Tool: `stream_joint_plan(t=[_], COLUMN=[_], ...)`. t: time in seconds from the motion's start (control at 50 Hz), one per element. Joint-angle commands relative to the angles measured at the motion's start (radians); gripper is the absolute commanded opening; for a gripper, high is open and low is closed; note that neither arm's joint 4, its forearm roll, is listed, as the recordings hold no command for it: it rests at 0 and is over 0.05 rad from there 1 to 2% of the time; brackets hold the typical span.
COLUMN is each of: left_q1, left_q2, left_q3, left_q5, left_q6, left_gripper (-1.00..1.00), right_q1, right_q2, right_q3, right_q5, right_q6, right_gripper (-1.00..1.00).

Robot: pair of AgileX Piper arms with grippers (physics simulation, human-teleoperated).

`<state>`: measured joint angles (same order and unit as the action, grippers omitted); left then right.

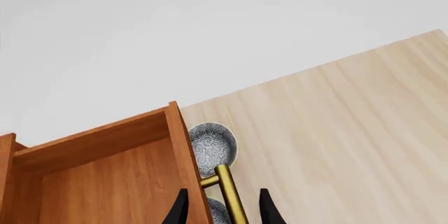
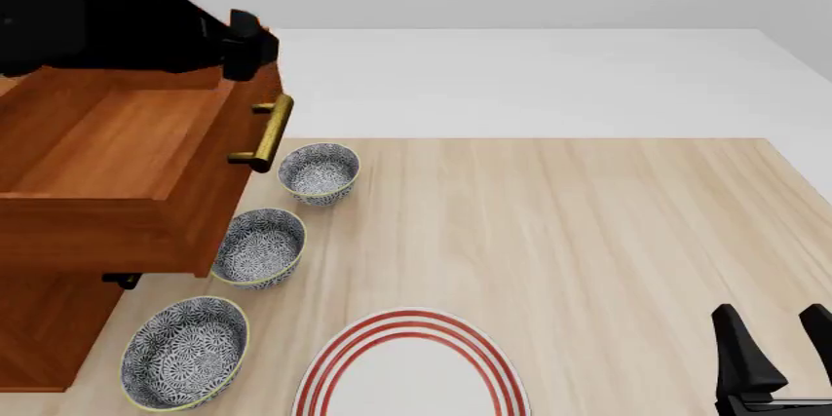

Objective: Open the top drawer of the cabinet.

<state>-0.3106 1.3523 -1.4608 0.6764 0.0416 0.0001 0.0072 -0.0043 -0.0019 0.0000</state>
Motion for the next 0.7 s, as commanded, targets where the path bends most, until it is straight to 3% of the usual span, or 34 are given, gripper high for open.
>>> stream_joint_plan(t=[0.02, 0.7], left_q1=[-0.013, -0.095], left_q2=[-0.022, -0.177], left_q3=[-0.044, -0.028], left_q5=[0.026, 0.059], left_q6=[0.01, -0.017], left_gripper=[1.0, 1.0], right_q1=[0.0, 0.0], right_q2=[0.0, 0.0], right_q3=[0.0, 0.0], right_q5=[0.0, 0.0], right_q6=[0.0, 0.0], right_gripper=[1.0, 1.0])
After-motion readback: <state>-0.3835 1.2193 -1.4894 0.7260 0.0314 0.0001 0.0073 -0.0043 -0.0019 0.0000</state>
